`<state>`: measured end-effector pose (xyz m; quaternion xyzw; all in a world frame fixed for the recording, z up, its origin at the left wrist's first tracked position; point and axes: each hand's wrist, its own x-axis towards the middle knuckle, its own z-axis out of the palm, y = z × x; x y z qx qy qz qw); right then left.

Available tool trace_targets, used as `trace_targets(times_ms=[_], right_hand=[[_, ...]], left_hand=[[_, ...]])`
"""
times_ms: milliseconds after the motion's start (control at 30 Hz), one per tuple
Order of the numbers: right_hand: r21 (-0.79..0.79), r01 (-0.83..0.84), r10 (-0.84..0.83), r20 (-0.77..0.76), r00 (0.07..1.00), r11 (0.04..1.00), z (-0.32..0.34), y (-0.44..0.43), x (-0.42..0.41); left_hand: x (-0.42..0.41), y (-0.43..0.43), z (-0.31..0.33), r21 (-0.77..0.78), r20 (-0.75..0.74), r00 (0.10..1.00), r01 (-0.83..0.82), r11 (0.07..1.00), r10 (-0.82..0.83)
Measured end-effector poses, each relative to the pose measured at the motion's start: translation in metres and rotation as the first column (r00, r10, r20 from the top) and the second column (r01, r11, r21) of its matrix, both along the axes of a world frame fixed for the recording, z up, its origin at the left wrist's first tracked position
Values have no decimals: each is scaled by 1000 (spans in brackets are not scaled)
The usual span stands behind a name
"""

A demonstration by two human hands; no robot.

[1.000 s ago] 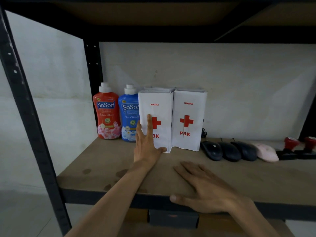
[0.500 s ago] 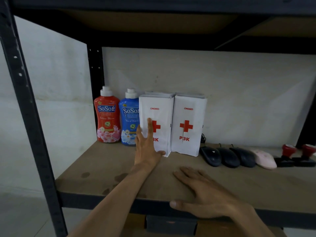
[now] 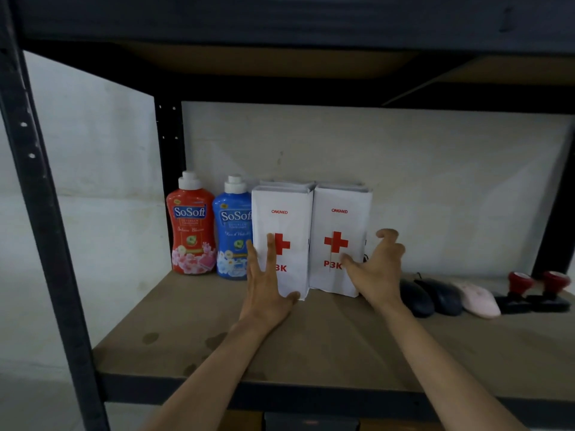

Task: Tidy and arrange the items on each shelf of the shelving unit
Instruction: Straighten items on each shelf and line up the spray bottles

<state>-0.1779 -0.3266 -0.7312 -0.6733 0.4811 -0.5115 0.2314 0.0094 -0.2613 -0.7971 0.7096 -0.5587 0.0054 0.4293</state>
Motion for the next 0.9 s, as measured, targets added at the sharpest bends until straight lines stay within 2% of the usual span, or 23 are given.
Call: trace_targets(times_ms=[233,567,900], right_hand=[[95,-20,28,-86,996,995,3,-25,11],[109,-72,85,-119,989,991,9,-33,4],[105,-71,84,-123,989,992,10,-32,3]], left_hand=[[2,5,1,-55,-47,999,-17,998,14],[-5,25,-4,61,-27,999,37,997,-36],[-11,46,-4,361,40,999,2,932,-18]])
